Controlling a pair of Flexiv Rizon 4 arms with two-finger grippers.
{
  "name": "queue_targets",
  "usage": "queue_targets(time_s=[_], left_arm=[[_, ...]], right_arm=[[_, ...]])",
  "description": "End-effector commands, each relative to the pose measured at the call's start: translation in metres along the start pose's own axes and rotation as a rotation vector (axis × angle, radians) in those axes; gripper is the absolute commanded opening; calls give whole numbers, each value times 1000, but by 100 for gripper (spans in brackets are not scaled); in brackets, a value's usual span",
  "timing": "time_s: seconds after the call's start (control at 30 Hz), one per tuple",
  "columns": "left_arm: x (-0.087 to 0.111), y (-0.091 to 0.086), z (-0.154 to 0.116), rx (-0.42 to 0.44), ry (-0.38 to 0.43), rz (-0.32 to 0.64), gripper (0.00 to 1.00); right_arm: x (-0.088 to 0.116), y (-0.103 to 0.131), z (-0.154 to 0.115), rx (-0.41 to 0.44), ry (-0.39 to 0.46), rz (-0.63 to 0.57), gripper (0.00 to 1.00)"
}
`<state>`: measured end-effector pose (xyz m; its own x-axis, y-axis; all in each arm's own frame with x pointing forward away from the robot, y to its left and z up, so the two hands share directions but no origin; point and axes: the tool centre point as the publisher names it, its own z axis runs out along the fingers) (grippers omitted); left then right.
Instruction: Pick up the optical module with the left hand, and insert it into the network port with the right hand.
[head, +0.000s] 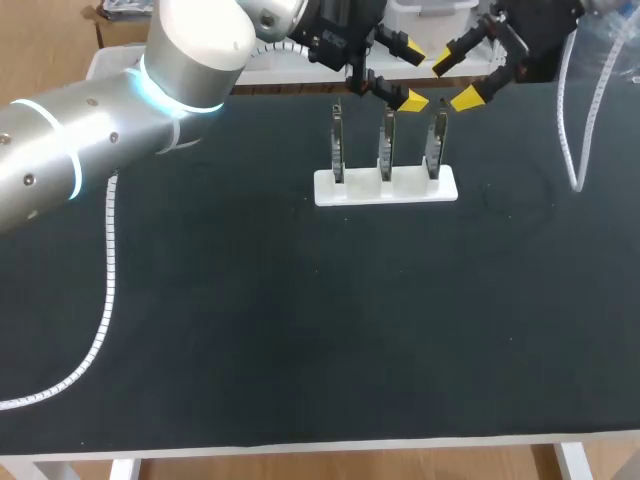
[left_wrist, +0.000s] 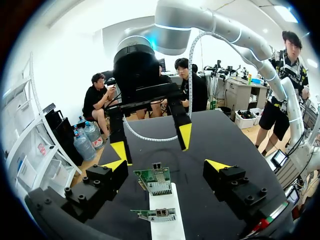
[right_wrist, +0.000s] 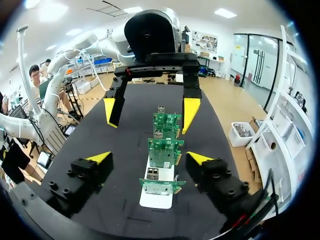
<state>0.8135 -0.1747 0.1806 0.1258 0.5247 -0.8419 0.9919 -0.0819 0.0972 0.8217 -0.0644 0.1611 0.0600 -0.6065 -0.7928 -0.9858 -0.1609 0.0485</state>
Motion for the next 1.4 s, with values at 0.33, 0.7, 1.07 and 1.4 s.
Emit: queue_targets(time_s=[0.33,0.7,1.07,1.4], left_arm=[[-1,0,0,1,4,-1,100],[-1,0,0,1,4,-1,100],[-1,0,0,1,4,-1,100],[-1,0,0,1,4,-1,100]], right_arm=[[0,-7,-2,-58,-2,1,0],[0,-7,-2,-58,-2,1,0],[4,-7,2,-67,-2,17,0],[8,-7,5,-76,-7,25,0]])
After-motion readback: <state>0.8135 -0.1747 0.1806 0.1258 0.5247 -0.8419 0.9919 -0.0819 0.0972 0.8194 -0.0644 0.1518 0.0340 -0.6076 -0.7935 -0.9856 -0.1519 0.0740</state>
